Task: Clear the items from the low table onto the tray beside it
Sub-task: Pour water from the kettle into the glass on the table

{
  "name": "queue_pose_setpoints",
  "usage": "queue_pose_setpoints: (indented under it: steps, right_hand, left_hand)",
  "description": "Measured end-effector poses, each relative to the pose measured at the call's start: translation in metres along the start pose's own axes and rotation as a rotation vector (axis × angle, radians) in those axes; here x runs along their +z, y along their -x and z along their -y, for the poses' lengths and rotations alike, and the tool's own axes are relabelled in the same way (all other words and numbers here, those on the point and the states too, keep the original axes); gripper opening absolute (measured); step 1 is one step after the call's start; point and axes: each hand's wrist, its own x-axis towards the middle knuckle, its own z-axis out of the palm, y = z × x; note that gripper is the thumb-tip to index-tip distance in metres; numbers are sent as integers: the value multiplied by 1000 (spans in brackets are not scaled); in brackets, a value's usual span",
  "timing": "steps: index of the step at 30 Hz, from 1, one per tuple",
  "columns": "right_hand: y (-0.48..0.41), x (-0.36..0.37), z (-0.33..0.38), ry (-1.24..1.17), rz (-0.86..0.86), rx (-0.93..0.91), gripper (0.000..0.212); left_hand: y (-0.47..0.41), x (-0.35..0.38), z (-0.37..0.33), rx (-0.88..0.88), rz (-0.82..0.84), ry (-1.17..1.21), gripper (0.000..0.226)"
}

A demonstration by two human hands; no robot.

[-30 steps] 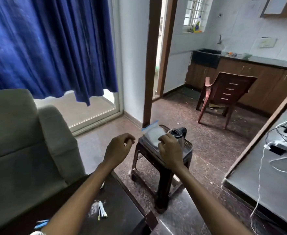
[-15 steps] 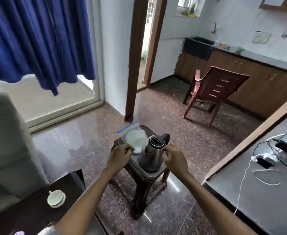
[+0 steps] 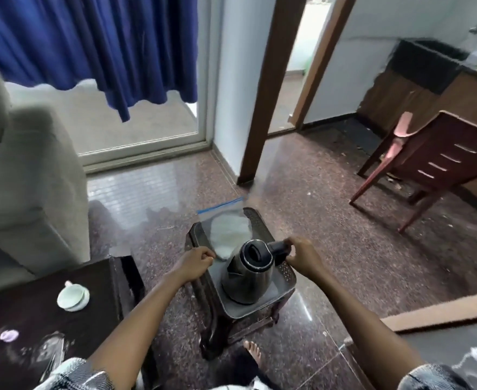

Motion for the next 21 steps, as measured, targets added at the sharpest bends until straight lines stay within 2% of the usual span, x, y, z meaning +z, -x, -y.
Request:
queue_pose_setpoints:
  steps: [3,5,8,12,15,20,21]
  right_hand:
    - [-37,1,-24,60,146,-40,53]
    - [-54,3,-36,104,228,-94,60]
    - [-70,5,-47,167,327,-167,62]
    - [-84,8,-57,153,426,-268,55]
    - [-93,10,-58,113,461,-264,41]
    - [-103,20,-61,45,493,-211,23]
    - [-103,21,-60,21,498,-209,29]
  left_hand:
    - [-7,25,-13,-119,91,5,13]
    - [-7,43,-29,-207,111,128,18]
    - [-9,66,-45,-370,14,421,35]
    - [-17,87,-52,-524,-202,681,36]
    - [-24,96,-55,-613,-299,659,34]
    - [-38,111,-60,-674,-307,583,29]
    - [-41,114,-61,-685,-332,583,28]
